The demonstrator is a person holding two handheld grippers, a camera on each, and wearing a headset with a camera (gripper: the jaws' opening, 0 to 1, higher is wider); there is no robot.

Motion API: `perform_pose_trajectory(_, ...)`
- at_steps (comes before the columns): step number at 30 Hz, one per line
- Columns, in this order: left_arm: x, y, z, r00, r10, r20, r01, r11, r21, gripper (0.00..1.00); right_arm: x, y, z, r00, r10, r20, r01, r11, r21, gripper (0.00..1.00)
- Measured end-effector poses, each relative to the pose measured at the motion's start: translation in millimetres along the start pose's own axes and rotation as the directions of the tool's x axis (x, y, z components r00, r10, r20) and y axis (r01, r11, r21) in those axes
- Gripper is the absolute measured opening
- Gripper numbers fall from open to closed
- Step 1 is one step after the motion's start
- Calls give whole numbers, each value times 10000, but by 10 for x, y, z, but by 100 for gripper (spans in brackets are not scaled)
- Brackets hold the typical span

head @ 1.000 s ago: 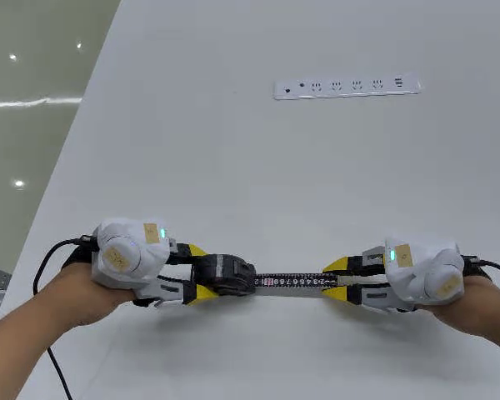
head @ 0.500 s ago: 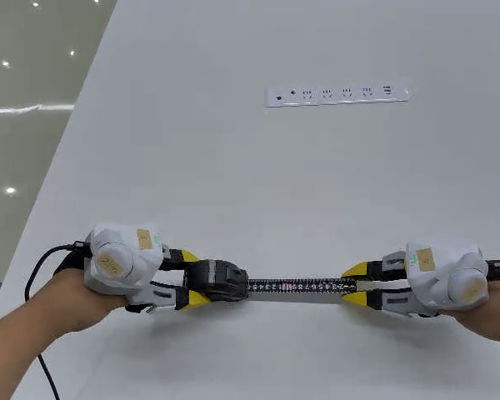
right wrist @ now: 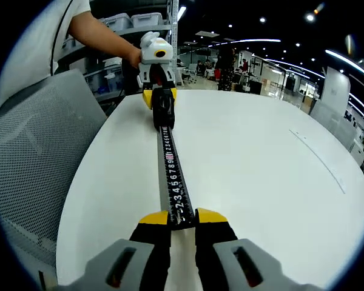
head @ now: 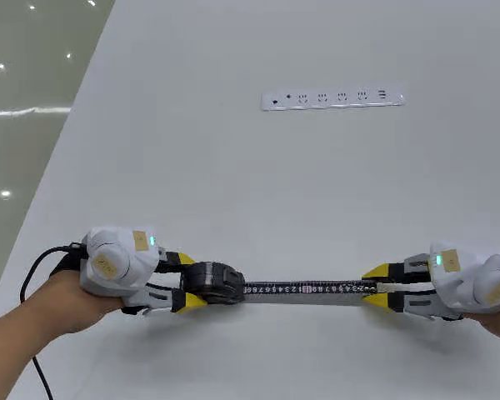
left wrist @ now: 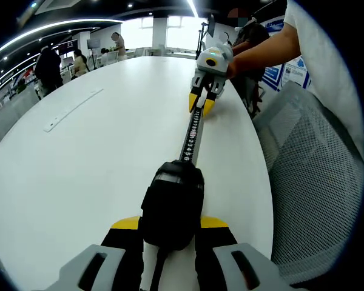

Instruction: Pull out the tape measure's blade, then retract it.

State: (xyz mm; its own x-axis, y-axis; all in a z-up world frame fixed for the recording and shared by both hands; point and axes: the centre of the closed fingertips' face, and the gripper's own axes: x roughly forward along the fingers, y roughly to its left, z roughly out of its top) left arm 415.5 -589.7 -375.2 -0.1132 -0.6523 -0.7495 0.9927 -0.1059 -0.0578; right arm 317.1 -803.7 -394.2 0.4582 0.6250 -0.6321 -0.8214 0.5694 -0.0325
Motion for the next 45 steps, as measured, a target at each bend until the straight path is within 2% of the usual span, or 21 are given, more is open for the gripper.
perform_pose_trajectory(3, 3, 0, 1, 10000, -18, 2, 18, 10000, 15, 29, -64, -21, -71, 9999, -20, -104, 20, 10000, 34, 12)
perform_pose_trajectory(18, 11, 0, 8, 10000, 4, -13, -4, 10000, -3, 29, -286, -65, -215, 9988, -326, -358, 340, 9987, 382, 12)
perform_pose_trajectory(45, 31, -15, 28, 9998, 132, -119, -132, 9999, 14, 30, -226, -4, -252, 9991, 14, -426, 29, 9949, 1006, 14)
